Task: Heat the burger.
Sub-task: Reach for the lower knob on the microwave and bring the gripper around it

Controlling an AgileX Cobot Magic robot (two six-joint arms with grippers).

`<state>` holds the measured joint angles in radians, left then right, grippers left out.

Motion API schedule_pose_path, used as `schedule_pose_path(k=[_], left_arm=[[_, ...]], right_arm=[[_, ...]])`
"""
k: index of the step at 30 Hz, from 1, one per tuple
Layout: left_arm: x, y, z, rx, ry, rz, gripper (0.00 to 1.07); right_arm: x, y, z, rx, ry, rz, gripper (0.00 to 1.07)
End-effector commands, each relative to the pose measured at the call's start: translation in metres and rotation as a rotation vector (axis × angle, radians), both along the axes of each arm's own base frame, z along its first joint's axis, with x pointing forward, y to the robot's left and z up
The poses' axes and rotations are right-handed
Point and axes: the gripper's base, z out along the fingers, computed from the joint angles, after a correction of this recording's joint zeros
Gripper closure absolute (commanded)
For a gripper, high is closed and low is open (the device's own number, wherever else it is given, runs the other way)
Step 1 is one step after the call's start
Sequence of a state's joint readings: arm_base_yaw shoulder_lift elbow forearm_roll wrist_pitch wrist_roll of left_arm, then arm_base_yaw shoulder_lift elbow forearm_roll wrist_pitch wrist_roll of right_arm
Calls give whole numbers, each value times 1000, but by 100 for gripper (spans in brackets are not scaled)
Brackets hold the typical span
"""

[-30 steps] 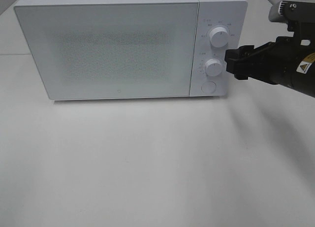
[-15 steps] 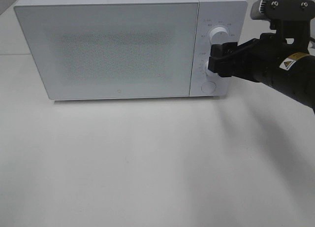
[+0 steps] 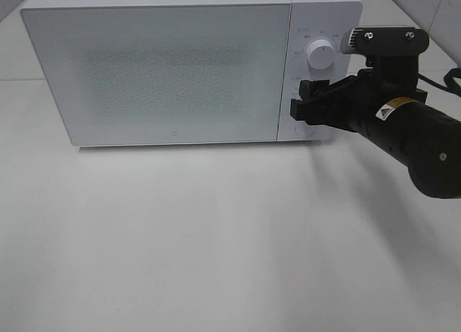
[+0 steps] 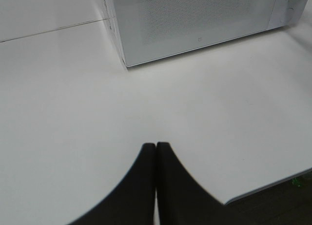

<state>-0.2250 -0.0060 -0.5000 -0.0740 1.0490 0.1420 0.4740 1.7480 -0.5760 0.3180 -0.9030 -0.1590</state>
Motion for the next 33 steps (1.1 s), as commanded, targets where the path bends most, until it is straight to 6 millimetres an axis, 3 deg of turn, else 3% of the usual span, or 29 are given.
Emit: schedule_pose_path(k=[1,14,24,33], left_arm=[[-2,0,0,-17,-27,-1,106],[-2,0,0,-17,-27,-1,106],[-2,0,0,-17,-27,-1,106],[-2,0,0,-17,-27,-1,106]], right_arm=[[3,1,1,-8,-38,2,37],[9,3,-30,-47,-27,-2,37],[10,3,-28,-42,-68,-8,37],[23,10,-33,-40,-69,-7,37]])
